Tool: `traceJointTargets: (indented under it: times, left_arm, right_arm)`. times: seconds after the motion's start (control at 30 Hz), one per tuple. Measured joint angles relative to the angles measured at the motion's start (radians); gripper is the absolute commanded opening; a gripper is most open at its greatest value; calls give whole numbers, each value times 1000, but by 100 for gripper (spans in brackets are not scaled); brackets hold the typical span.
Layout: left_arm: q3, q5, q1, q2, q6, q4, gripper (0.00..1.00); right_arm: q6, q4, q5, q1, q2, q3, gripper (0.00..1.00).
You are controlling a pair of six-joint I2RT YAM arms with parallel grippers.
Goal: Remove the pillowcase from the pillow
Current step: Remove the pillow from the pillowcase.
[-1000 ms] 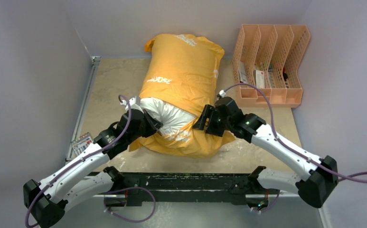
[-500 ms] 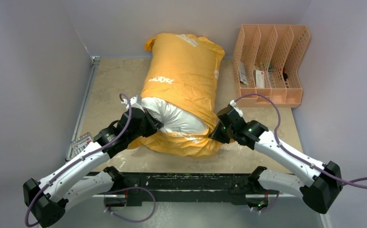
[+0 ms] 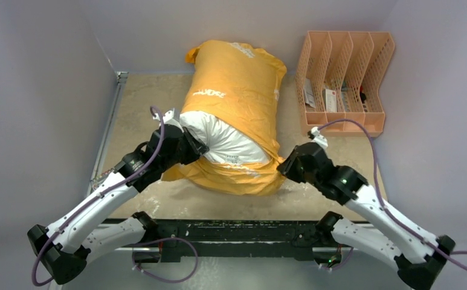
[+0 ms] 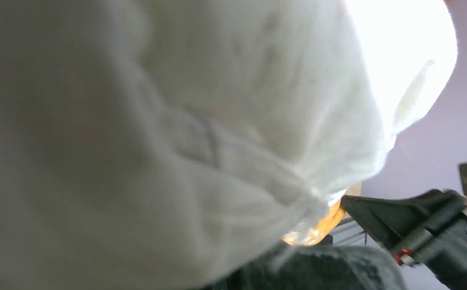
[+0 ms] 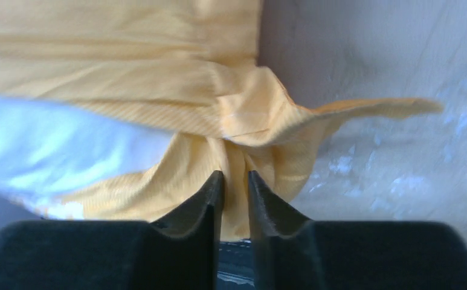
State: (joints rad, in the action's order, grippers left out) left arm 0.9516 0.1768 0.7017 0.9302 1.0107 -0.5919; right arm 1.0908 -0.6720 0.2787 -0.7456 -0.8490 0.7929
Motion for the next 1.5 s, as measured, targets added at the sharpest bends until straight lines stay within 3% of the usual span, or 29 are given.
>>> traceJointTargets:
  times: [0.03,0.13,0.23,0.4,0.63,0.8,0.9,1.0,1.1,1.37,1.5]
  left_arm:
    - [0,-11,-6,4,1,15,0]
    - [-12,-39,-15,6,11,70,0]
    - [-24,-64,-14,8,19,105,0]
    - [-24,-84,-15,26,18,116,0]
    - [-24,-113,-15,61,19,133,0]
    - [-24,-126,-14,71,19,144,0]
    - [-19,-130,-14,78,16,139,0]
    - [-3,-137,-14,91,10,122,0]
    - [10,-142,-14,93,-6,110,0]
    - [154,-165,-23,165,-97,-5,0]
    - [255,-251,-138,213,-118,-78,0]
  right_arm:
    - [-49,8,1,0,40,22,66]
    - [-128,48,-24,0,168,50,77]
    - [-162,26,-51,0,200,115,77]
    - [-133,-51,-95,1,39,189,75]
    - [-16,26,-267,0,-27,97,75]
    - [73,33,-292,0,-49,39,74]
    - [116,20,-273,0,-57,-2,61]
    - [139,19,-231,0,-55,-33,18]
    - [133,30,-189,-1,-47,-61,0]
    - [95,80,-148,-3,-79,-130,0]
    - [67,161,-188,-4,-112,-218,0]
